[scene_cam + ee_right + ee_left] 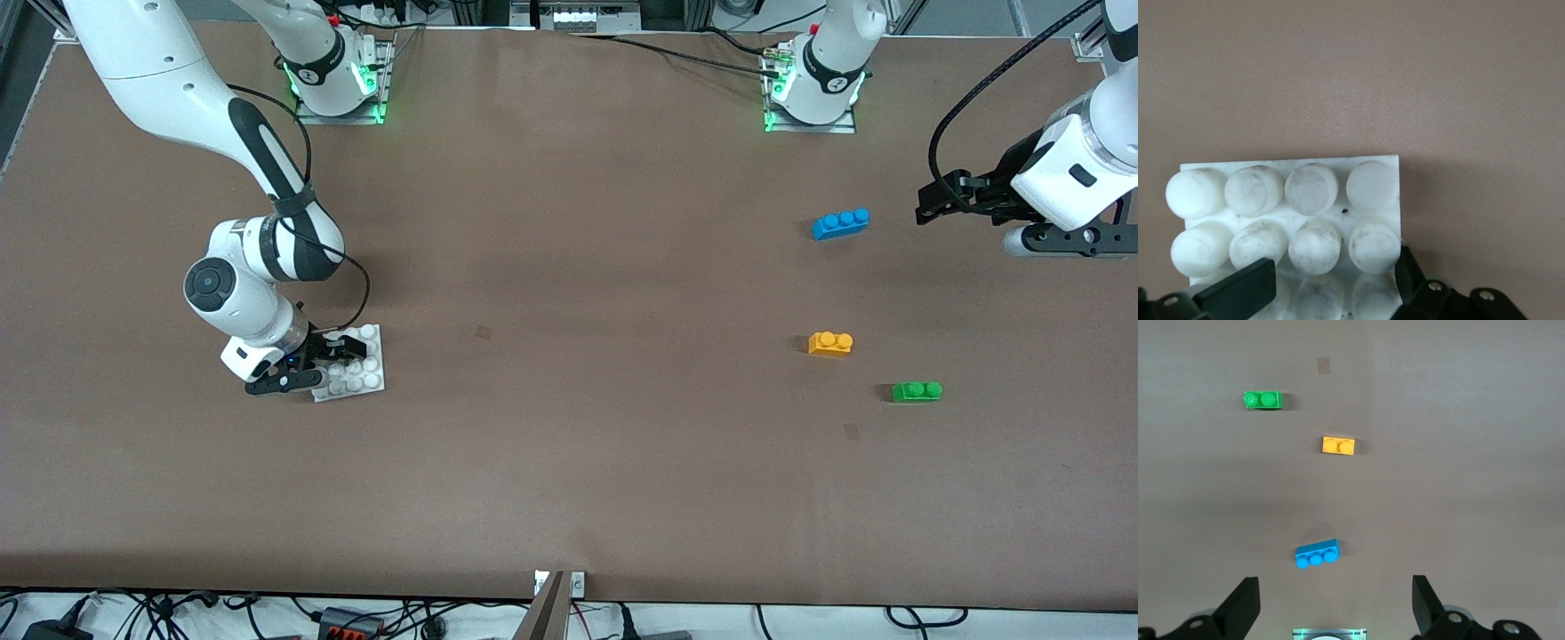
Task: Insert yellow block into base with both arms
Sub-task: 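Lower the right gripper and grasp the white base plate's edge, then slide the base with the right gripper while the left gripper reaches the yellow block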
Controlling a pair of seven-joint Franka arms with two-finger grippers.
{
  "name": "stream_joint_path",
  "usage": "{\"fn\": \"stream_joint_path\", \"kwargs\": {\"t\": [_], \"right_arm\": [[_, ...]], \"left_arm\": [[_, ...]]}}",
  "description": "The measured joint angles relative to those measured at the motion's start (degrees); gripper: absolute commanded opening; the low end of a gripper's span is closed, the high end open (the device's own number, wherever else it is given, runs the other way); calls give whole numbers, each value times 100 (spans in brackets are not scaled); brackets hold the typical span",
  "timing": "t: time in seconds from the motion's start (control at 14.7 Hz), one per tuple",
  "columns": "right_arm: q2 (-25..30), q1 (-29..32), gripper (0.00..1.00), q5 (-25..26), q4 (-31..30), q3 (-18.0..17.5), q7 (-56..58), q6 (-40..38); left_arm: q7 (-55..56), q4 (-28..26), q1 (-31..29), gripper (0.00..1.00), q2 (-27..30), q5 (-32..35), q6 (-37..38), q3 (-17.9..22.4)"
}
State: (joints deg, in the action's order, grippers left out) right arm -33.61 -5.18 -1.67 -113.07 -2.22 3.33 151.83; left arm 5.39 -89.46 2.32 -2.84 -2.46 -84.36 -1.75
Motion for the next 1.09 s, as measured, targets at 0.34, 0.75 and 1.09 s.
{"fn": "stream_joint_path", "kwargs": {"t": [0.34,0.75,1.09], "right_arm": [[-28,3,65,3,0,12,111,34],[-10,4,65,4,0,17,158,28],[-13,-163,66,4,5,2,159,40]], "left_arm": [[0,0,0,100,0,0,0,0],[-1,0,0,100,0,0,0,0],[-1,0,0,100,0,0,0,0]]}}
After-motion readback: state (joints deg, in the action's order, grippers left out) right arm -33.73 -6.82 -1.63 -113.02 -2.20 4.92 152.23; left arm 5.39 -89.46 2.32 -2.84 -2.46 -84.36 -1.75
